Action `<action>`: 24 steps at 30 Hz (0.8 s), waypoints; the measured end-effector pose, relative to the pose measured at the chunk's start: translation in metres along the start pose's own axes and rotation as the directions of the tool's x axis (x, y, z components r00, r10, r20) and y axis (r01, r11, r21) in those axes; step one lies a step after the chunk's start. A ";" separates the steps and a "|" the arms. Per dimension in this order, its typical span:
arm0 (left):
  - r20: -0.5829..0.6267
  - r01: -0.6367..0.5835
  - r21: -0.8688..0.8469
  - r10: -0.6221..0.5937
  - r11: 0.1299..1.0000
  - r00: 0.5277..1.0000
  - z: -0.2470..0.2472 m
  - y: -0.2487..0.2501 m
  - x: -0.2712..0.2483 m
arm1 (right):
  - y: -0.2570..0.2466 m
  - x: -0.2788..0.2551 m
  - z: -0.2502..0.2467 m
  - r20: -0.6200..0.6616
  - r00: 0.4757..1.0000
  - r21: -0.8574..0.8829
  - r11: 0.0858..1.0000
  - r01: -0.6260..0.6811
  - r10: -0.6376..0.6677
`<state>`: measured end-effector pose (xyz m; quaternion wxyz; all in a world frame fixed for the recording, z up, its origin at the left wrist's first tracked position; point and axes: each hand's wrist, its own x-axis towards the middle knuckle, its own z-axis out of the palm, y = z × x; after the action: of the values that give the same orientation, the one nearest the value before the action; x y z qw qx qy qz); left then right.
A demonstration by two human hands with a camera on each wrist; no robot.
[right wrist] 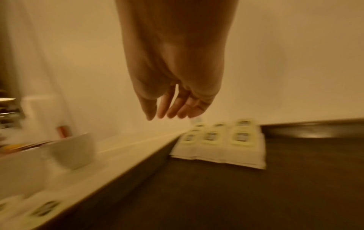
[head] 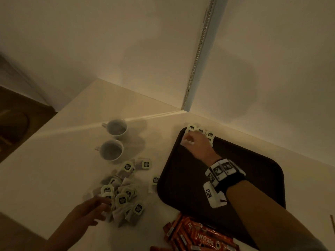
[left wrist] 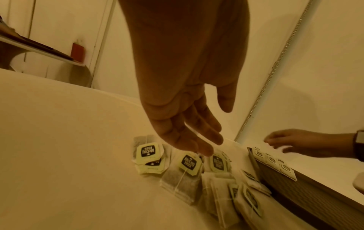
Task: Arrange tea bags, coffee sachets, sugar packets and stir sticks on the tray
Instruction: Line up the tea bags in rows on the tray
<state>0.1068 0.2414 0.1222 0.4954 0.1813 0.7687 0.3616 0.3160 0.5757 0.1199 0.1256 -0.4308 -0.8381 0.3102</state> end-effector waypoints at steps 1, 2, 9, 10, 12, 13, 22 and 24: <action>0.001 -0.004 -0.002 0.004 1.000 1.000 0.001 -0.002 0.000 | -0.019 -0.003 0.011 0.117 0.989 0.011 0.996 0.090 -0.090; 0.003 -0.010 -0.002 0.010 1.000 1.000 0.001 -0.003 -0.001 | -0.037 -0.006 0.025 0.238 0.961 0.008 0.990 0.144 -0.141; -0.047 -0.178 0.098 0.183 0.979 0.982 0.002 -0.001 -0.010 | -0.084 -0.010 0.113 0.438 0.899 -0.355 0.914 0.195 -0.022; -0.094 -0.219 0.164 0.236 0.962 0.967 0.002 0.001 -0.006 | -0.085 -0.011 0.118 0.415 0.910 -0.378 0.907 0.185 -0.013; -0.195 -0.250 0.274 0.308 0.929 0.931 0.004 0.007 0.005 | -0.087 -0.012 0.123 0.408 0.913 -0.379 0.908 0.177 -0.008; -0.231 -0.245 0.329 0.329 0.912 0.916 0.006 0.011 0.013 | -0.086 -0.012 0.123 0.417 0.909 -0.365 0.912 0.186 -0.018; -0.318 0.007 0.681 0.287 0.732 0.904 0.033 0.038 0.082 | -0.095 -0.019 0.078 0.493 0.860 -0.076 0.979 0.191 -0.130; -0.323 0.051 0.710 0.261 0.703 0.910 0.036 0.039 0.085 | -0.100 -0.024 0.071 0.593 0.801 -0.182 0.955 0.236 -0.085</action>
<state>0.0978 0.3352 0.0882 0.1983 0.3229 0.9202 0.0985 0.2315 0.4836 0.1292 -0.1636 -0.2550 -0.9018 0.3081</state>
